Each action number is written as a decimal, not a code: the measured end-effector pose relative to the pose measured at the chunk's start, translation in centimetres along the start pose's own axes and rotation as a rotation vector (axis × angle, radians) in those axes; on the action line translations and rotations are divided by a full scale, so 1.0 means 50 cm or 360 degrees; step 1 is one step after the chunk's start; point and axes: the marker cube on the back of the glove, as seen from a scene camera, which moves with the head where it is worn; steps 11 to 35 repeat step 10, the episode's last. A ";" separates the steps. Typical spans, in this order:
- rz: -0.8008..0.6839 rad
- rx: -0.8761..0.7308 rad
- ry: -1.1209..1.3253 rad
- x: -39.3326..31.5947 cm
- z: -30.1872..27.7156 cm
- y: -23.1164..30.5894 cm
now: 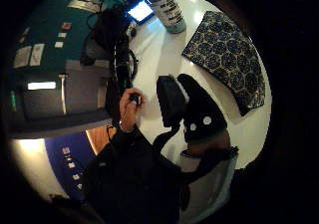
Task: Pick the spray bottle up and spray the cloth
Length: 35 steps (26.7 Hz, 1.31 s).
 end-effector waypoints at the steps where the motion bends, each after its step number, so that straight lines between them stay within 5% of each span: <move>1: -0.0004 0.0000 -0.0001 -0.001 0.000 0.002; 35: -0.0035 -0.0089 -0.0027 -0.005 0.021 -0.005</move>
